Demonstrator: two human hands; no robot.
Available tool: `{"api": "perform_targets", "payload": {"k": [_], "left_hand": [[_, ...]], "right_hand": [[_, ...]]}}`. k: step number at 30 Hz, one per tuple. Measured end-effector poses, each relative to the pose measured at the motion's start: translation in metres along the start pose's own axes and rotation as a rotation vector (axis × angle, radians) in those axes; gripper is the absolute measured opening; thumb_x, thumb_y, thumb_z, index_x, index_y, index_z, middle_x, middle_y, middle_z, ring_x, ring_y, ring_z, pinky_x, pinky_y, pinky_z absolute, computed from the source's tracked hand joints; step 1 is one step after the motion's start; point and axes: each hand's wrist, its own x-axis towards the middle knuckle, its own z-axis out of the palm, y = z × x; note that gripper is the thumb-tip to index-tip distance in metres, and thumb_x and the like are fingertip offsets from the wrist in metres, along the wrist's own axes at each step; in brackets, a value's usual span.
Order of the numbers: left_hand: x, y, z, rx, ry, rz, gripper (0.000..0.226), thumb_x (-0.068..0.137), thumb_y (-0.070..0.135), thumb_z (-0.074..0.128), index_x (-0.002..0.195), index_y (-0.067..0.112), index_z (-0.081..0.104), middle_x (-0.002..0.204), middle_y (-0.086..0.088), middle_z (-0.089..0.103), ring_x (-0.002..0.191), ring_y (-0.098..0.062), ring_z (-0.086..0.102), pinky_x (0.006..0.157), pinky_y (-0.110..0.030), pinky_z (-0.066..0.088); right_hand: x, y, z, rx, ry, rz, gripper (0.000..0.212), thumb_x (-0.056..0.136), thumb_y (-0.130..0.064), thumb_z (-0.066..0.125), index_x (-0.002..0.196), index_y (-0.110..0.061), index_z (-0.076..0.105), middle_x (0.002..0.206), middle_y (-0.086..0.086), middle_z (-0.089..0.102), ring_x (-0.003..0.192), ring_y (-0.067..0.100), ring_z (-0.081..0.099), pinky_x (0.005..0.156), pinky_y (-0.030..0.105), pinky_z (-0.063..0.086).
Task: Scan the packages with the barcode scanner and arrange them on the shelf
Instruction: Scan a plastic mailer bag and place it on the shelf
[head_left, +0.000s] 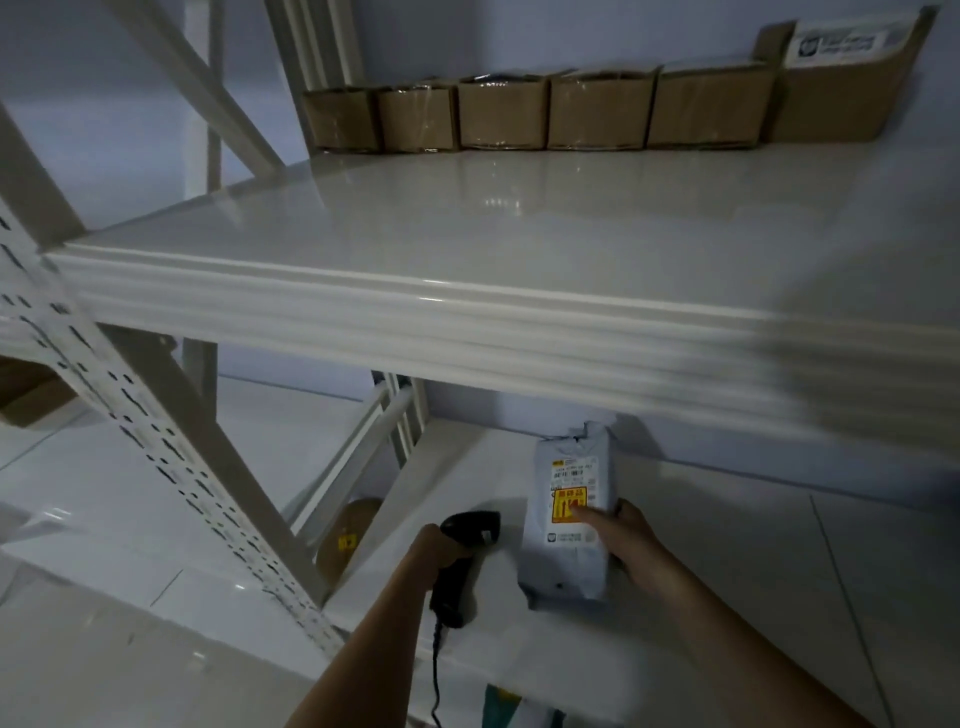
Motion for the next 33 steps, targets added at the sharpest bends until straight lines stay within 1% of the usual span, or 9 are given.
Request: {"api": "perform_targets", "payload": {"k": [2,5,6,8,10,14,18,27,33], "left_hand": [[0.001,0.000,0.001,0.008,-0.051,0.057,0.061,0.082,0.022,0.077,0.131,-0.003,0.050,0.132,-0.022,0.056,0.119,-0.033,0.057,0.099,-0.042,0.050],[-0.003,-0.003,0.005,-0.097,-0.165,0.212,0.039,0.091,0.004,0.064,0.129,0.003,0.055,0.126,-0.016,0.059,0.104,-0.026,0.058,0.073,-0.023,0.054],[-0.005,-0.003,0.006,-0.112,-0.180,0.272,0.036,0.094,0.001,0.059,0.130,0.006,0.054,0.122,-0.014,0.058,0.105,-0.027,0.057,0.072,-0.020,0.051],[-0.004,-0.007,0.004,-0.185,-0.215,0.382,0.028,0.097,-0.001,0.053,0.124,0.001,0.058,0.115,-0.017,0.061,0.108,-0.032,0.058,0.081,-0.030,0.048],[-0.009,-0.011,-0.003,-0.283,-0.211,0.419,0.011,0.098,0.006,0.054,0.101,0.002,0.064,0.090,-0.016,0.066,0.087,-0.032,0.061,0.073,-0.037,0.050],[-0.025,-0.013,-0.018,-0.404,-0.154,0.443,0.017,0.092,0.025,0.065,0.099,0.010,0.063,0.072,-0.015,0.067,0.058,-0.029,0.064,0.053,-0.033,0.054],[-0.044,-0.005,-0.028,-0.440,-0.223,0.451,0.015,0.086,0.022,0.069,0.095,0.014,0.060,0.056,-0.006,0.056,0.042,-0.018,0.049,0.045,-0.027,0.043],[-0.109,0.028,-0.023,-0.414,-0.381,0.525,0.012,0.083,0.017,0.062,0.087,0.006,0.063,0.055,-0.004,0.058,0.044,-0.020,0.051,0.045,-0.028,0.044],[-0.133,0.034,-0.014,-0.326,-0.305,0.594,0.013,0.083,0.021,0.064,0.080,0.009,0.063,0.053,-0.002,0.052,0.042,-0.016,0.043,0.043,-0.024,0.037]], "right_hand": [[-0.010,0.002,0.002,0.006,0.063,0.019,0.030,0.087,-0.016,0.075,0.116,-0.008,0.069,0.102,0.011,0.077,0.092,0.028,0.075,0.088,0.047,0.059],[-0.031,0.004,0.007,0.069,0.126,0.032,0.029,0.088,-0.012,0.074,0.116,-0.008,0.069,0.102,0.013,0.077,0.094,0.030,0.074,0.089,0.048,0.059],[-0.040,0.006,0.007,0.093,0.141,0.025,0.031,0.087,-0.011,0.075,0.117,-0.007,0.069,0.103,0.014,0.077,0.095,0.031,0.074,0.090,0.048,0.059],[-0.056,0.008,0.010,0.133,0.151,0.007,0.033,0.087,-0.009,0.075,0.119,-0.006,0.069,0.105,0.014,0.077,0.099,0.032,0.073,0.094,0.052,0.056],[-0.070,0.013,0.012,0.192,0.167,0.010,0.035,0.085,-0.005,0.075,0.120,-0.004,0.069,0.106,0.015,0.076,0.099,0.033,0.073,0.094,0.051,0.056],[-0.095,0.022,0.022,0.203,0.191,-0.022,0.041,0.081,-0.006,0.080,0.120,-0.009,0.069,0.107,0.010,0.077,0.097,0.030,0.074,0.084,0.044,0.060],[-0.112,0.032,0.036,0.152,0.294,-0.063,0.048,0.076,-0.008,0.083,0.120,-0.017,0.065,0.109,0.007,0.076,0.099,0.030,0.073,0.090,0.054,0.058],[-0.123,0.019,0.038,0.078,0.377,-0.235,0.056,0.076,-0.010,0.085,0.122,-0.017,0.054,0.113,0.001,0.070,0.100,0.020,0.069,0.079,0.035,0.059],[-0.124,0.019,0.034,0.065,0.341,-0.321,0.056,0.077,-0.008,0.083,0.123,-0.018,0.052,0.116,0.002,0.070,0.105,0.019,0.069,0.090,0.042,0.059]]}}
